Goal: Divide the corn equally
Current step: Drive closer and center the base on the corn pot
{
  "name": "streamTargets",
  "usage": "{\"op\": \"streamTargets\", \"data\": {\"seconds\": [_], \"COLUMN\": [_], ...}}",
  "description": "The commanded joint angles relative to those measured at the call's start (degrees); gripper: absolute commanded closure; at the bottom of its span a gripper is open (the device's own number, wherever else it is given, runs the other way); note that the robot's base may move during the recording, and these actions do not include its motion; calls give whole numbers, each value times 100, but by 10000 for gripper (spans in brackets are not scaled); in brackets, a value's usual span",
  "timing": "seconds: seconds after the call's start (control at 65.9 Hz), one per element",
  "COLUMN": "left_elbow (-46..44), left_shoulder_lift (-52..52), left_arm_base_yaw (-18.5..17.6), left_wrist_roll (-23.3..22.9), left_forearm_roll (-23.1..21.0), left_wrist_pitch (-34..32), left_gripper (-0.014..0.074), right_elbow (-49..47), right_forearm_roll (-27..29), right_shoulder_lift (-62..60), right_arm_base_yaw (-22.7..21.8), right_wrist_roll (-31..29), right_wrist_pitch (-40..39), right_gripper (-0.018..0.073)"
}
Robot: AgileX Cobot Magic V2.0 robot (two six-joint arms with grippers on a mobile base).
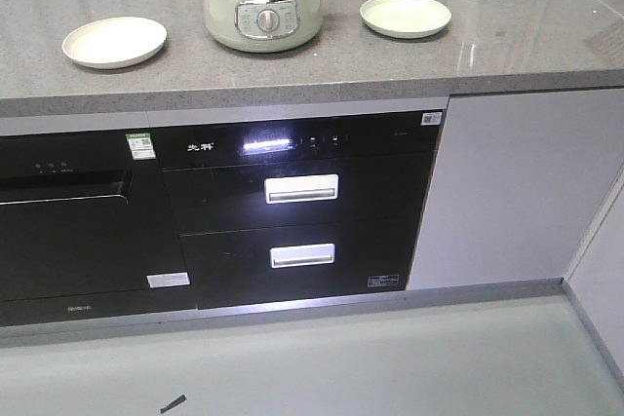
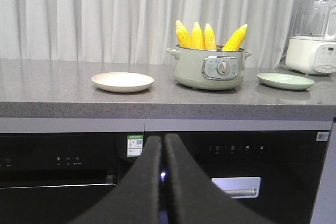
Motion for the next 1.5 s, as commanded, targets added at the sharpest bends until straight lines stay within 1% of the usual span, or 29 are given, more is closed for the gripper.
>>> {"op": "streamTargets", "data": {"seconds": [0.0,1.487], "left_elbow": [-96,-96], "left_shoulder_lift": [-95,-95], "left_arm_base_yaw": [16,16], "left_wrist_roll": [-13,-13], "left_forearm_roll": [-9,-9], "left_wrist_pitch": [-422,-422], "left_gripper": [603,603], "right_elbow": [46,46], "right_forearm_roll": [-45,-45], "right_shoulder_lift": [-27,-27], "right_arm_base_yaw": [-10,-10], "right_wrist_roll": [-47,-47], "right_wrist_pitch": [-420,-420], "right_gripper": [565,565]}}
